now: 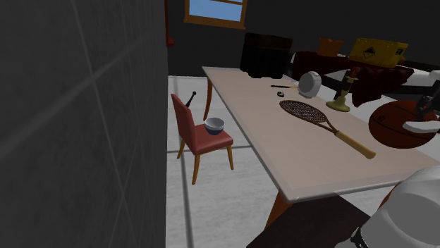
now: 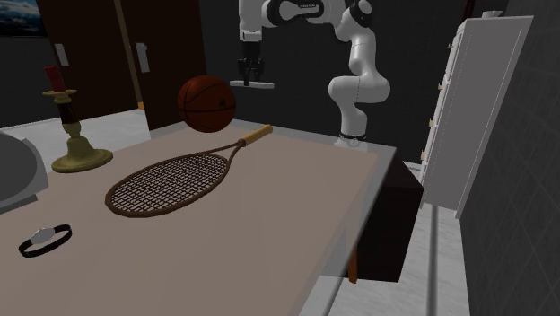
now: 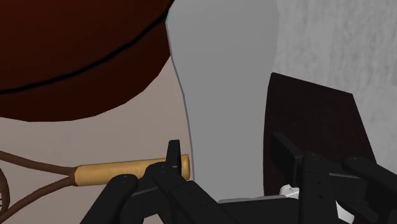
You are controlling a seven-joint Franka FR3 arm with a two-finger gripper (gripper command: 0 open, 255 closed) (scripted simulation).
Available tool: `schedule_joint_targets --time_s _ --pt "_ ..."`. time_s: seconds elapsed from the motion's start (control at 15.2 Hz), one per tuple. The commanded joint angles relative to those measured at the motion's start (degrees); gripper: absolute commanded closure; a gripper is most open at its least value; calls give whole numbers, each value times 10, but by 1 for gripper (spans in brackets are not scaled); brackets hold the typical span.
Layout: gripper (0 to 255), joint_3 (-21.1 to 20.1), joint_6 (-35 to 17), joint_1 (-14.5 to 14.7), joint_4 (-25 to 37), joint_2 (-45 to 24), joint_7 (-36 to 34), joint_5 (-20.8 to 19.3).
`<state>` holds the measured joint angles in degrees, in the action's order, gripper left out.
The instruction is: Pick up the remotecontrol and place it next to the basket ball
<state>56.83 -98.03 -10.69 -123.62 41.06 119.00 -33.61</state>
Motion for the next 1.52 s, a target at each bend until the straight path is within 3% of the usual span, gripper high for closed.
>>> schedule_joint_targets --time_s 0.0,1.45 --pt "255 8 -15 -1 -14 1 -2 -6" --pt "255 124 -176 24 -130 -21 -22 -66"
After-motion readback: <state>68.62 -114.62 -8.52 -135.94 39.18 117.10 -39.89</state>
